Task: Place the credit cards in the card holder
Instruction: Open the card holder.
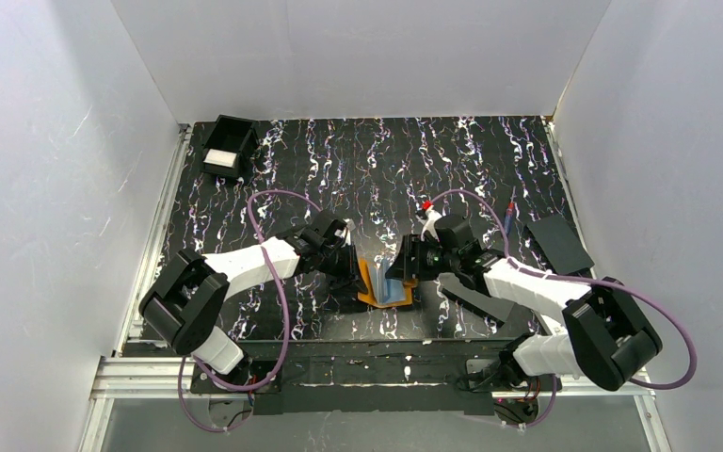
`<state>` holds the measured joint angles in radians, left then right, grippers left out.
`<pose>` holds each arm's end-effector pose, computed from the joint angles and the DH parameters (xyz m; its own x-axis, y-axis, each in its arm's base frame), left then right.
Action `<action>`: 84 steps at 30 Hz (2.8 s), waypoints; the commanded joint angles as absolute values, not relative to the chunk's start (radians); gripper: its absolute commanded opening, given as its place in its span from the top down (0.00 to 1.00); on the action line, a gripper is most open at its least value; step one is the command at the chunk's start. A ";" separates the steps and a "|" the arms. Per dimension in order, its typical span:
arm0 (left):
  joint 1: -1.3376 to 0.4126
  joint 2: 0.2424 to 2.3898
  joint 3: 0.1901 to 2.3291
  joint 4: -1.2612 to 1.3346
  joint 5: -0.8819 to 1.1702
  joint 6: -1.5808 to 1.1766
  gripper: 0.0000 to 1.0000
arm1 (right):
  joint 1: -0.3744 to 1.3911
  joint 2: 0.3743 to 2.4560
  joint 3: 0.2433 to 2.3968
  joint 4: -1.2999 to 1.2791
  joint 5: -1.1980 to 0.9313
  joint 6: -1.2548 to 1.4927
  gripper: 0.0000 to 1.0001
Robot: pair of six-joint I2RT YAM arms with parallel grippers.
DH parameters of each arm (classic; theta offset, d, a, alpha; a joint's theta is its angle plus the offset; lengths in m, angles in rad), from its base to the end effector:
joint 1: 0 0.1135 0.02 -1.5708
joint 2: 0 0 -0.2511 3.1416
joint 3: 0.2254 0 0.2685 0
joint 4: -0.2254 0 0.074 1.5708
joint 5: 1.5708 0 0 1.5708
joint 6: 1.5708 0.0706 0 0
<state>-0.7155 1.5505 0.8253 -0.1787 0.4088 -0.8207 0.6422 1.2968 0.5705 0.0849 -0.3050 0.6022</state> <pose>0.2355 -0.2419 0.1268 -0.9805 -0.0373 -0.1932 0.1030 0.7393 -0.6655 0.2282 0.1972 0.1417 -0.8276 0.0557 -0.5585 -0.3582 0.7137 0.6019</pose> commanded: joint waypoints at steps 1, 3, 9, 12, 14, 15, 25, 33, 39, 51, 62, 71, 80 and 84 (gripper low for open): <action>-0.718 1.547 0.807 -0.174 0.403 -0.812 1.00 | 0.629 1.257 0.550 0.169 -0.349 0.631 0.34; -0.718 1.550 0.808 -0.171 0.407 -0.816 1.00 | 0.629 1.280 0.548 0.191 -0.375 0.632 0.33; -0.718 1.549 0.807 -0.170 0.410 -0.814 1.00 | 0.629 1.310 0.533 0.240 -0.408 0.639 0.39; -0.718 1.552 0.803 -0.170 0.409 -0.812 1.00 | 0.629 1.309 0.531 0.236 -0.409 0.633 0.50; -0.718 1.555 0.799 -0.168 0.408 -0.810 1.00 | 0.628 1.308 0.529 0.236 -0.410 0.631 0.60; -0.718 1.555 0.798 -0.166 0.408 -0.810 1.00 | 0.628 1.308 0.528 0.233 -0.408 0.629 0.64; -0.718 1.475 0.805 -0.239 0.359 -0.772 0.65 | 0.629 1.330 0.527 0.238 -0.424 0.592 0.70; -0.718 1.369 0.835 -0.384 0.249 -0.708 0.36 | 0.629 1.337 0.526 0.255 -0.442 0.592 0.68; -0.724 1.320 0.874 -0.397 0.256 -0.726 0.14 | 0.629 1.342 0.529 0.274 -0.462 0.602 0.64; -0.792 1.335 0.916 -0.234 0.367 -0.769 0.57 | 0.633 1.348 0.534 0.305 -0.491 0.617 0.65; -0.823 1.440 0.952 -0.210 0.377 -0.761 0.63 | 0.637 1.341 0.529 0.311 -0.494 0.617 0.73; -0.857 1.515 0.989 -0.262 0.310 -0.710 0.66 | 0.636 1.343 0.534 0.292 -0.489 0.608 0.74; -0.857 1.569 1.003 -0.279 0.280 -0.695 0.73 | 0.637 1.341 0.544 0.277 -0.489 0.599 0.74; -0.857 1.582 1.007 -0.281 0.281 -0.692 0.72 | 0.636 1.339 0.544 0.273 -0.488 0.598 0.74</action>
